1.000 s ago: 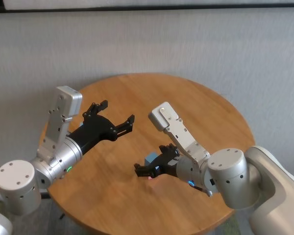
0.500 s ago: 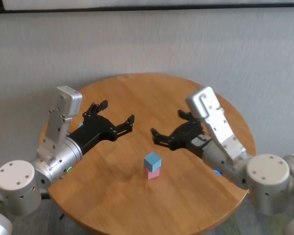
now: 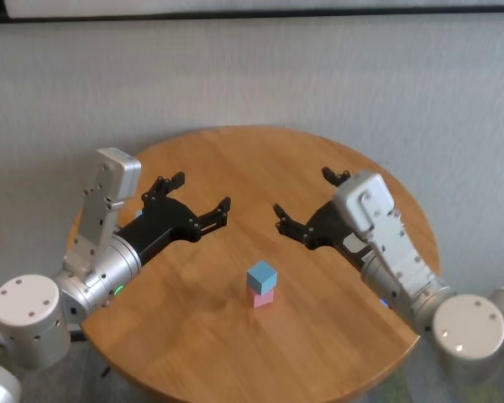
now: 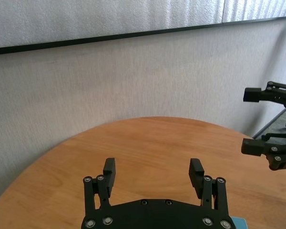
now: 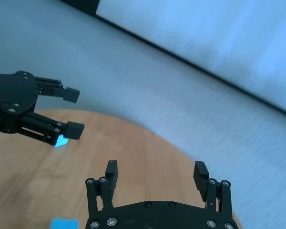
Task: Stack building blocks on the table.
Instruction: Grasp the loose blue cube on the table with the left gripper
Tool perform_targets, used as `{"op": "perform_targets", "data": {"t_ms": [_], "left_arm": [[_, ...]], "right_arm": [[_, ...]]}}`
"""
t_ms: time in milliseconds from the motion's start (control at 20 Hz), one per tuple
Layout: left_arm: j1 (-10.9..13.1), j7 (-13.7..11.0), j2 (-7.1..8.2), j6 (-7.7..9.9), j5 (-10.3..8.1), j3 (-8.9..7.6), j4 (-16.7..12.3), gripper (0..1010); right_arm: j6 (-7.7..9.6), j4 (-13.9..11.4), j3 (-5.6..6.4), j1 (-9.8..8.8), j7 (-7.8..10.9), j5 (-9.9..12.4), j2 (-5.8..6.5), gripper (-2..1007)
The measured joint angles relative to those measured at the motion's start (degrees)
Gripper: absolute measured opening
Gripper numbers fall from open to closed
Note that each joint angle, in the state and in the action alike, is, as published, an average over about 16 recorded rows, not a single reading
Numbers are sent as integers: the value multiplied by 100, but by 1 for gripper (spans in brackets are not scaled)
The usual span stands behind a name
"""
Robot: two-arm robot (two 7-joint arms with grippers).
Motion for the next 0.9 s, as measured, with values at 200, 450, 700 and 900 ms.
{"op": "perform_targets", "data": {"t_ms": [200,450,700,900], "left_arm": [[0,0,0,0,0,0,0,1000],[0,0,0,0,0,0,0,1000],[0,0,0,0,0,0,0,1000],[1,-1,-4,1,-3,-4,2,1000]], "right_arm": [[-435,129,-15,-40,-181,-274,-48,1005],[-641,295,35,-44,-286,-429,-159,1005],[-567,390,128,-36,-230,-375,-251,1005],[-479,422,189,-29,-184,-306,-288,1005]]}}
